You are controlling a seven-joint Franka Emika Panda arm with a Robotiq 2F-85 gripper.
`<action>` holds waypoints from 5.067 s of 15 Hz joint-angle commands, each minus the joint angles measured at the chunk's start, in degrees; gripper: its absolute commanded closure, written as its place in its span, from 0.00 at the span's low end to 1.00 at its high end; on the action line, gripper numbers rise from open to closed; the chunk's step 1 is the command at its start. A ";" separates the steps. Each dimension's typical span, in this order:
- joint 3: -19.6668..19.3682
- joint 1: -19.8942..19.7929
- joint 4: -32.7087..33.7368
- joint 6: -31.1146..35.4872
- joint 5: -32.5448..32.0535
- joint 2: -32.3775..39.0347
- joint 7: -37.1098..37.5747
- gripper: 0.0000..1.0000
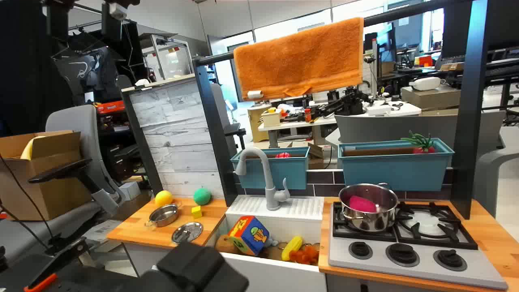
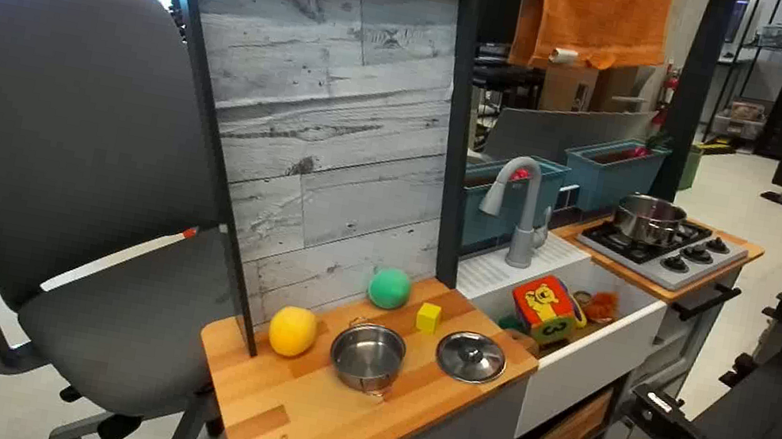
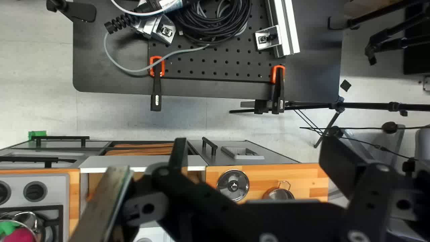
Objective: Put the towel in the sink.
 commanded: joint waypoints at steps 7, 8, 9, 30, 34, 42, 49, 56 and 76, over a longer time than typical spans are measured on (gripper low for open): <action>1.11 -1.23 0.18 -0.09 0.25 0.09 -0.25 0.00; 1.11 -1.23 0.18 -0.09 0.25 0.09 -0.25 0.00; 1.11 -1.23 0.18 -0.09 0.25 0.09 -0.25 0.00; 1.06 -1.12 -0.46 2.37 1.13 -0.57 -1.07 0.00; 0.35 -0.92 0.67 11.85 8.63 -0.66 -1.45 0.00; 0.59 -0.65 15.17 20.47 22.21 9.36 3.16 0.00; 2.30 -2.91 37.89 10.58 23.82 25.59 18.20 0.00; 2.96 -7.56 54.05 21.19 23.55 39.92 30.95 0.00; 3.30 -13.60 62.58 17.73 18.53 53.95 42.56 0.32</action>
